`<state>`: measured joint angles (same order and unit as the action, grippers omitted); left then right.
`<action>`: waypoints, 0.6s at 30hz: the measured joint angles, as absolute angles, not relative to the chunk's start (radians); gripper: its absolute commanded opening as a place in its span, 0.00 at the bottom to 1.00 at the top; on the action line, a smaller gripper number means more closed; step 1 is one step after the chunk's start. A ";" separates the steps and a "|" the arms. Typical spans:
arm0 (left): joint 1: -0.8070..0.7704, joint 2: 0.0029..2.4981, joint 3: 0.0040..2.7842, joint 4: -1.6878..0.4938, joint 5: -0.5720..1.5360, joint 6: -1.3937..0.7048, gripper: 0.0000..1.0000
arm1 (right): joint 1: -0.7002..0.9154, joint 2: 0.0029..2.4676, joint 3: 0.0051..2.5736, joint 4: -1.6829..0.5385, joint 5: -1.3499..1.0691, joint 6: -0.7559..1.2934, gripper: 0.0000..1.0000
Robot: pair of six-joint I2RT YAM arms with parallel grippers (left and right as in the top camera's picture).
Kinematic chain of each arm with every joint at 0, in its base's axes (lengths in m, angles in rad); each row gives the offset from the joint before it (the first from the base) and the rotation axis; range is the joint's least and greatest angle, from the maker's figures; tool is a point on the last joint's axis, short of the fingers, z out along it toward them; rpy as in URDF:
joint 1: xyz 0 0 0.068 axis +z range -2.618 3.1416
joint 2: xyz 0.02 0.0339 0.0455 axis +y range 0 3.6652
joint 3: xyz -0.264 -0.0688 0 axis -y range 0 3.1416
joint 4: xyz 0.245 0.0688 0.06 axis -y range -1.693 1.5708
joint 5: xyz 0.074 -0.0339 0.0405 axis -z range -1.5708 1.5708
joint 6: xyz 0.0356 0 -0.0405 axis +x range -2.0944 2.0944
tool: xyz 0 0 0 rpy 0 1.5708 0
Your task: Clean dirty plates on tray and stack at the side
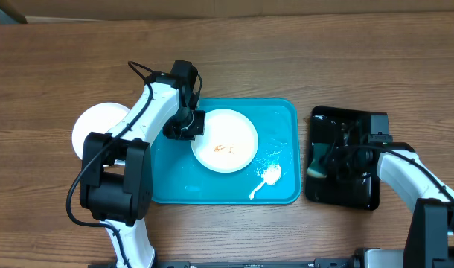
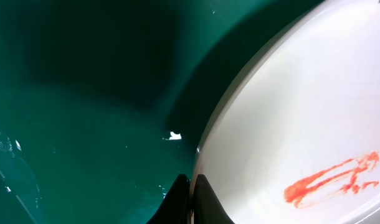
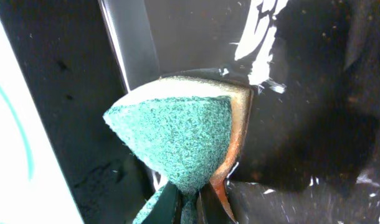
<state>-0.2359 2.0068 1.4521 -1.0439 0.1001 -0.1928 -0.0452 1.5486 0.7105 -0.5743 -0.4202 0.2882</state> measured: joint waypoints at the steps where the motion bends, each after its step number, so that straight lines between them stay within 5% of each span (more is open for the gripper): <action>1: -0.236 2.007 1.452 -1.044 0.100 -0.193 0.04 | -0.045 1.552 0.715 -0.587 -0.442 0.285 0.04; 18: -0.236 2.007 1.452 -1.044 0.100 -0.193 0.04 | -0.045 1.561 0.826 -0.527 -0.399 0.383 0.04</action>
